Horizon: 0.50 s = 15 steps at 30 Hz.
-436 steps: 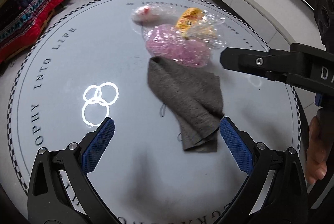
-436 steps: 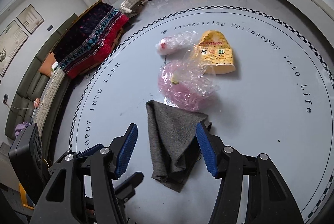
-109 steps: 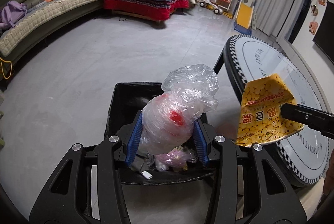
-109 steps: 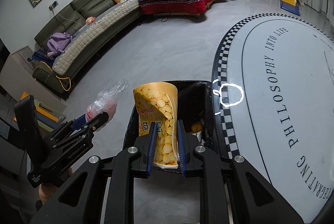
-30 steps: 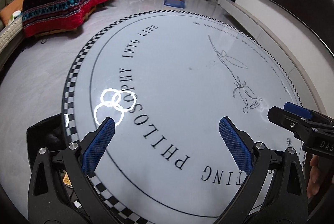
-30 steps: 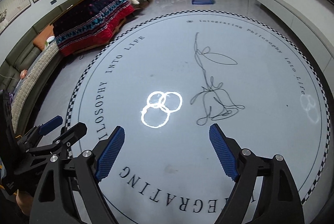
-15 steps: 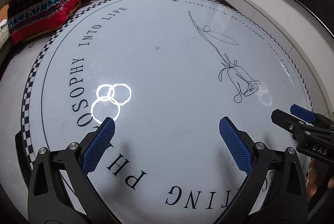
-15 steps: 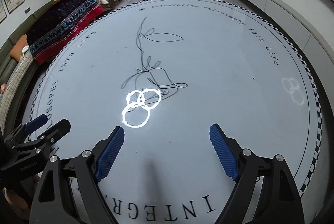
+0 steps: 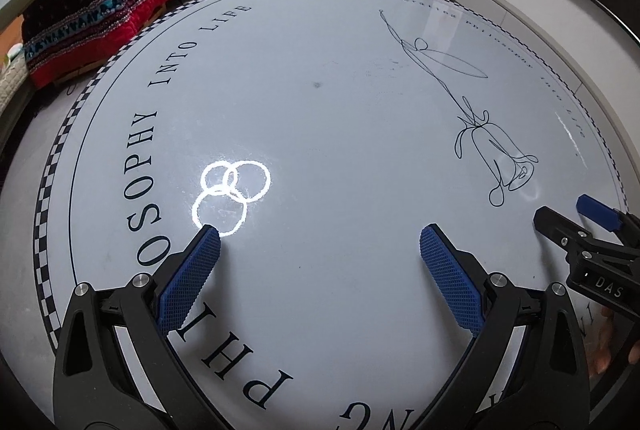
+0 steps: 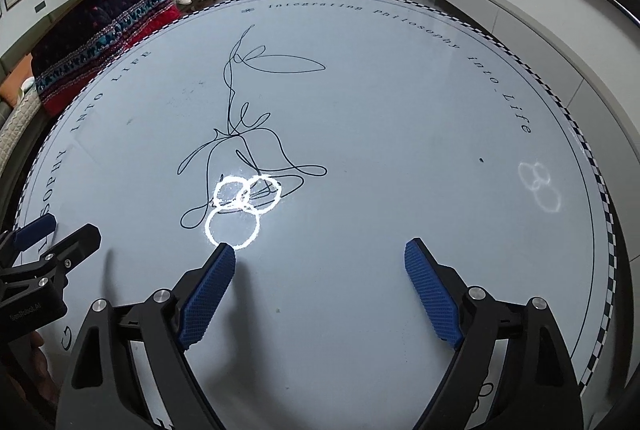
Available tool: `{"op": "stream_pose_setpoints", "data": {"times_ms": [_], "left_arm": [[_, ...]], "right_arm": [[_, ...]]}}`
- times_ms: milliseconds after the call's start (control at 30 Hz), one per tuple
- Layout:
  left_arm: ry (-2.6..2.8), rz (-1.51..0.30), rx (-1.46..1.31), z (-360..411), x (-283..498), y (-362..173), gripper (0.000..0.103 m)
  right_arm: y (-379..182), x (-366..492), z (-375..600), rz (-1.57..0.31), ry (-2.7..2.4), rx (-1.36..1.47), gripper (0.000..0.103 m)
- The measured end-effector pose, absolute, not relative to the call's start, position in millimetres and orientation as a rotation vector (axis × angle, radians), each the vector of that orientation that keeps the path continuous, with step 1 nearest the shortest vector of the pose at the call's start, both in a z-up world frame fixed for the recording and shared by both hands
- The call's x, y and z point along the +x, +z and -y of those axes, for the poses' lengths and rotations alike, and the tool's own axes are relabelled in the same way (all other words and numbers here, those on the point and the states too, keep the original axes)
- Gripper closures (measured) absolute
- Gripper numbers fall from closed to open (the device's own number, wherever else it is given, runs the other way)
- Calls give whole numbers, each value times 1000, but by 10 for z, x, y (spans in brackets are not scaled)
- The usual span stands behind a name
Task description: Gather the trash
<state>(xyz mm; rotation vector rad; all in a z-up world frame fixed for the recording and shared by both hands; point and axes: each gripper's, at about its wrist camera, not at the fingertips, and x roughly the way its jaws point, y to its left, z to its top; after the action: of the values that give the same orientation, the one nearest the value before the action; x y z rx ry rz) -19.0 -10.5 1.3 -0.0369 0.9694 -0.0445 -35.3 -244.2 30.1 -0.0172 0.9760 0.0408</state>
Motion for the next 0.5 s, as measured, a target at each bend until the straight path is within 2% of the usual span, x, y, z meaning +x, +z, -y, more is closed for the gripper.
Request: {"op": "stream_pose_setpoints", "data": {"times_ms": [300,500], "left_arm": [[-18,-963,19,171,-174,-9,6],[-17,-963,19,170,-169,-11,6]], "right_arm": [[264,-311,2435,-946,37,-34,3],[252,-303,2413,-948,36,-35,3]]}}
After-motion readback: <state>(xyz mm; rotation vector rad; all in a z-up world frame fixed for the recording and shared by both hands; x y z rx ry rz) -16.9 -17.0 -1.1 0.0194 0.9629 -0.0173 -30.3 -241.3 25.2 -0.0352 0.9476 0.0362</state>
